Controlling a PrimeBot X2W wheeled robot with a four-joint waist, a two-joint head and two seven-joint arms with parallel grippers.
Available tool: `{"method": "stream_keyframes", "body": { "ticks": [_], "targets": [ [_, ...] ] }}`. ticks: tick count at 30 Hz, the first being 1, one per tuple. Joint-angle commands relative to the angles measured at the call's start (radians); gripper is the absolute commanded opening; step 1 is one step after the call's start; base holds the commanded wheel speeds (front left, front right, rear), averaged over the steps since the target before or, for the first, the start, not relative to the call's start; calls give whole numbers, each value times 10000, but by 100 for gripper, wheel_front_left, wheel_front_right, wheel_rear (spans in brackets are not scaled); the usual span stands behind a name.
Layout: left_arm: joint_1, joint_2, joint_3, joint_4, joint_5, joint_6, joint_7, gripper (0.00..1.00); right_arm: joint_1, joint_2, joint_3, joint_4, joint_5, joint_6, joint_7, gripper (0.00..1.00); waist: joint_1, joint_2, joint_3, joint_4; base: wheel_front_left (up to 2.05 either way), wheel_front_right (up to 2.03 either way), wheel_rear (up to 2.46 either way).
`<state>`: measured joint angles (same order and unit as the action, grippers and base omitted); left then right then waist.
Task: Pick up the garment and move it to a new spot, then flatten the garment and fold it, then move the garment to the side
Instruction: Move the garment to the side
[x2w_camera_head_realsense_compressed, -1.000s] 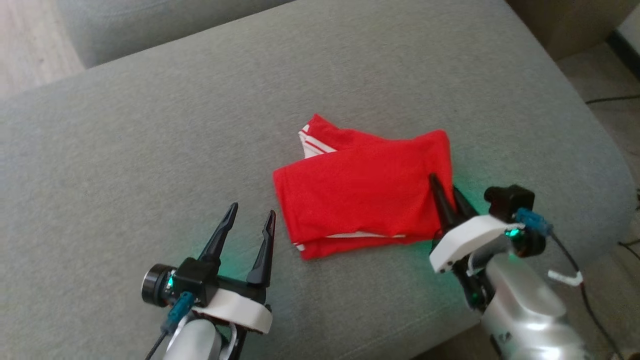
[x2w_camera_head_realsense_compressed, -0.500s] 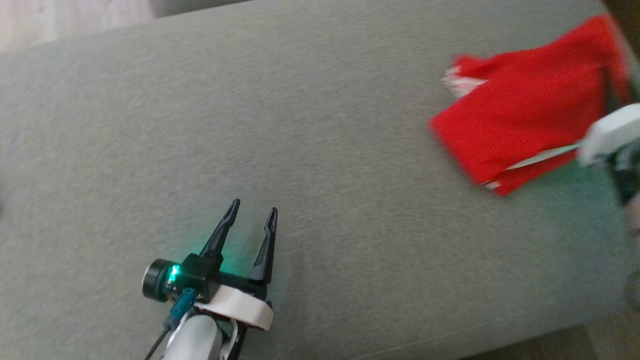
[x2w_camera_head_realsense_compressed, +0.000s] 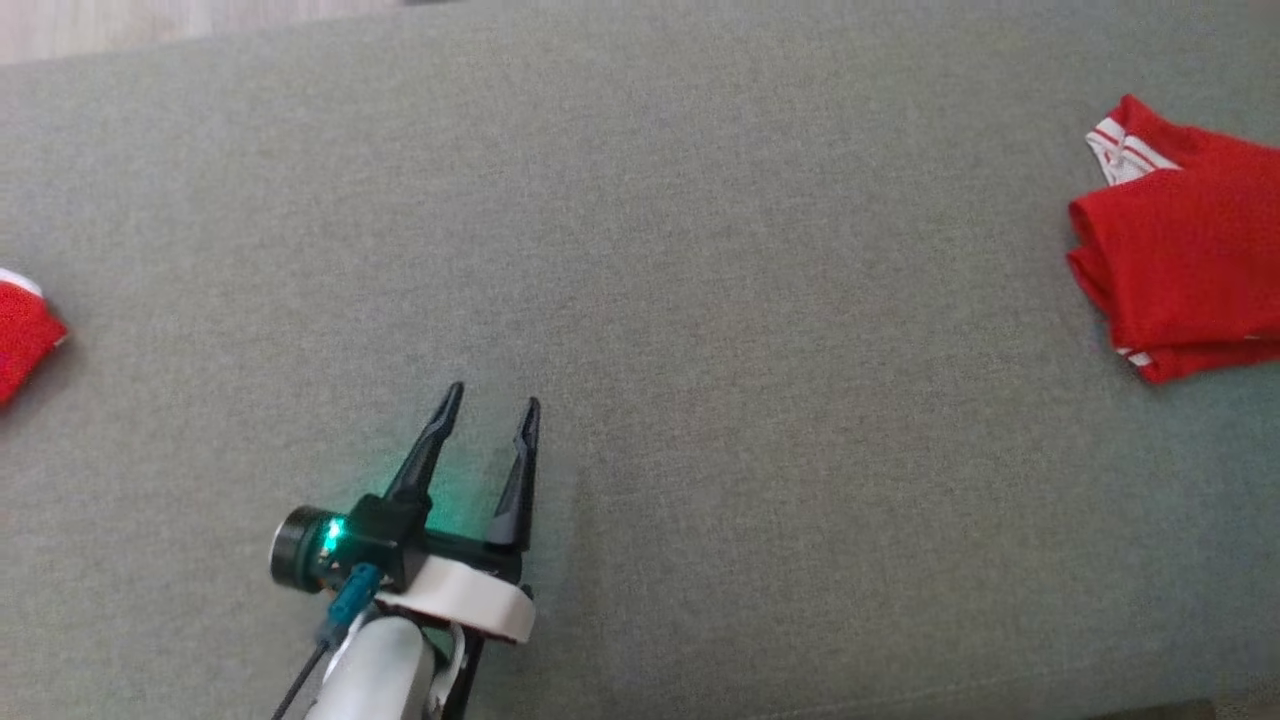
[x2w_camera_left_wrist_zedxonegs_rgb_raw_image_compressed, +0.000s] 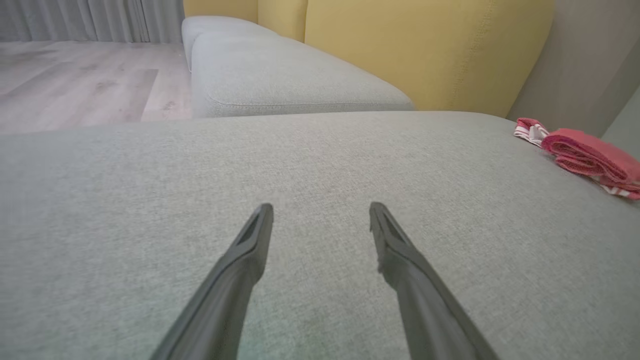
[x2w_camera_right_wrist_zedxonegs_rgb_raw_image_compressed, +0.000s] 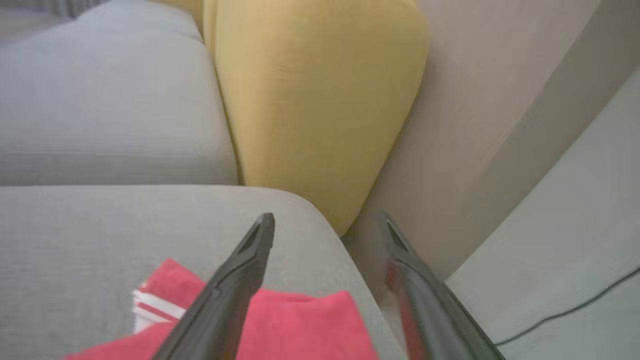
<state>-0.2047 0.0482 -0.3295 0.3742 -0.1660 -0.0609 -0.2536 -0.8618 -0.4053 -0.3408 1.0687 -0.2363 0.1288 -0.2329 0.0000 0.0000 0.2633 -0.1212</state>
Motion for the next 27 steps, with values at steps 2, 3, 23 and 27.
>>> {"method": "stream_keyframes", "body": {
  "ticks": [2,3,23,27],
  "targets": [
    [15,20,411,-306,-58,96,-82,100,-190,685,141,-604,-18,19,-233,100,0,0,-285,75,0,0,0],
    [73,20,457,-313,-58,131,-82,100,-113,1039,224,-761,16,19,-259,100,0,0,-383,111,0,0,0],
    [1082,20,1818,-311,-325,674,-82,100,5701,3545,2694,-5037,3504,19,-288,100,0,0,-1707,1462,0,0,0],
    [1251,20,2073,-303,-340,695,-82,100,6199,3547,2949,-5185,3748,19,-288,100,0,0,-1939,1535,0,0,0]
  ]
}}
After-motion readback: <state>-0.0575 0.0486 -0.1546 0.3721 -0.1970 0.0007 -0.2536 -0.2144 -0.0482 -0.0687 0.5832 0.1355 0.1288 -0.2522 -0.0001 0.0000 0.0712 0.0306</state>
